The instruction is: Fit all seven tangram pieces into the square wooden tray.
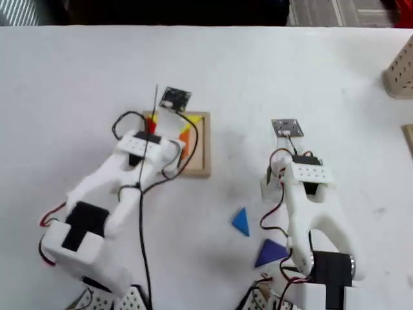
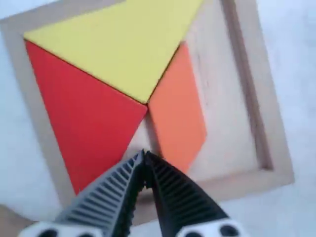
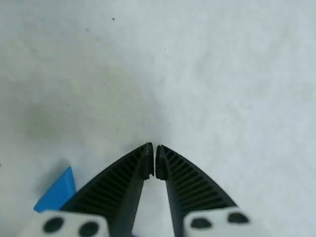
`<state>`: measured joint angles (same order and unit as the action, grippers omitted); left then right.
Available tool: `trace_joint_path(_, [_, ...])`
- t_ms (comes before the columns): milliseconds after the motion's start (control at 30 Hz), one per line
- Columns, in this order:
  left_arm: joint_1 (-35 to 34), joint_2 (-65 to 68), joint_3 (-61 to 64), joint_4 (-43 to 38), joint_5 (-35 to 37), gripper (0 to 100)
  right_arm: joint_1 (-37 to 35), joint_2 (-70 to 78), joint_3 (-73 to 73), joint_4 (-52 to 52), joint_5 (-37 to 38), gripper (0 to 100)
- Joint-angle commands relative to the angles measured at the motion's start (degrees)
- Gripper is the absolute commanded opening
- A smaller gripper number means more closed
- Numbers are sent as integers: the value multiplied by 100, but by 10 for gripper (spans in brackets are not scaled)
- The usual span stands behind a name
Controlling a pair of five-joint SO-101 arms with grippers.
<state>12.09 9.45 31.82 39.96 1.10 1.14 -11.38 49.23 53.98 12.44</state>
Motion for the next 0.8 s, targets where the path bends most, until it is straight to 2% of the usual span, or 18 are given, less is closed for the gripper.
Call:
trace_joint_path(0, [312, 48, -334, -105, 44, 21, -31, -233, -35, -57, 53, 25])
trace_joint_path(200, [321, 576, -1011, -53, 53, 21, -31, -242, -35, -57, 53, 25])
trace_joint_path(433, [277, 1244, -2040, 369, 53, 20, -31, -242, -35, -57, 53, 25])
trace_joint_path(767, [198, 1262, -2268, 396, 53, 20, -31, -242, -44, -66, 53, 25])
